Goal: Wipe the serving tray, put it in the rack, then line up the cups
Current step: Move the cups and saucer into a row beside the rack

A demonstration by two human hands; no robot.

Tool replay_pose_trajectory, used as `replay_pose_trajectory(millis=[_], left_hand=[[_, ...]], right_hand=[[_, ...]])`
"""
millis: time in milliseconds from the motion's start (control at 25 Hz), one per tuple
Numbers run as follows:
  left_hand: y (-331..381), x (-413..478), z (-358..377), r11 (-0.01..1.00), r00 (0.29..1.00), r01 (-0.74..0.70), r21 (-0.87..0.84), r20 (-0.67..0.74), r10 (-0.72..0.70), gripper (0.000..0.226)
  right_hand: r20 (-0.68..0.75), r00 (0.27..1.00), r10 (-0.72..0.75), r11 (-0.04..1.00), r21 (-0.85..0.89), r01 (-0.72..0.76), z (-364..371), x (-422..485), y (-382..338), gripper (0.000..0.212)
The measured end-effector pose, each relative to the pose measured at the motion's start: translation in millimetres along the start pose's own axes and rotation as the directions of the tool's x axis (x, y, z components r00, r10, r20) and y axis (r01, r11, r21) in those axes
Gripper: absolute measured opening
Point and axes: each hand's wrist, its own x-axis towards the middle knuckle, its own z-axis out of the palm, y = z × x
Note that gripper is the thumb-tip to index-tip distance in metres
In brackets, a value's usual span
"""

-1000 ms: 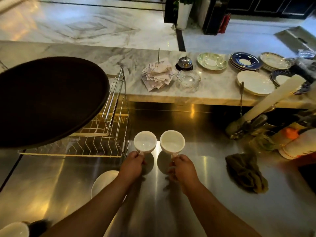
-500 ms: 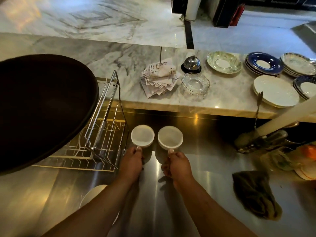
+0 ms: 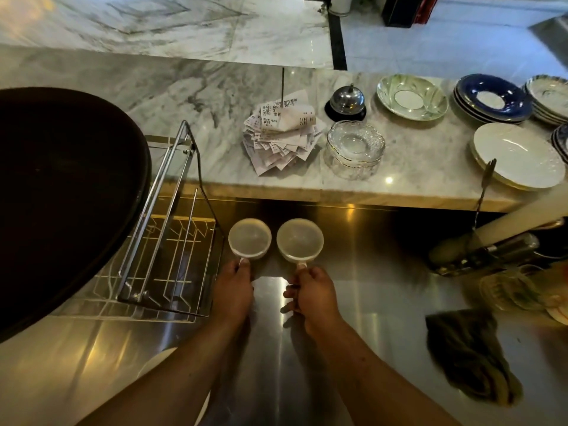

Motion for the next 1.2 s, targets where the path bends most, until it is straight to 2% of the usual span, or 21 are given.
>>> replay_pose_trajectory(millis=[160, 360, 880, 1080, 1200], left_hand=[[-7.2, 2.7, 0.7, 1.000, 1.000, -0.025, -0.002, 0.018, 0.025, 0.029], [-9.7, 7.9, -0.7, 0.999, 0.998, -0.044, 0.002, -0.034, 0.044, 0.029], [-2.4, 6.7, -0.8, 0.998, 0.997, 0.036, -0.043, -0.073, -0.039, 0.029], [-0.9, 3.4, -3.7, 0.999, 0.998, 0.048, -0.009, -0.050, -0.048, 0.029], [1.9, -1.3, -6.6, 0.997, 0.998, 0.053, -0.049, -0.036, -0.054, 0.024]], right_hand=[[0.028, 0.999, 0.021, 0.999, -0.027, -0.021, 6.8, -2.8, 1.4, 0.026], [0.064, 0.997, 0.034, 0.999, -0.038, -0.032, 12.7, -1.2, 2.4, 0.028], [0.063, 0.995, 0.079, 0.995, -0.069, -0.074, 21.9, 4.8, -0.4, 0.023], [0.056, 0.994, 0.094, 0.994, -0.056, -0.091, 22.6, 1.9, -0.8, 0.023], [0.052, 0.994, 0.095, 0.995, -0.035, -0.093, 22.4, -3.1, -0.4, 0.025]])
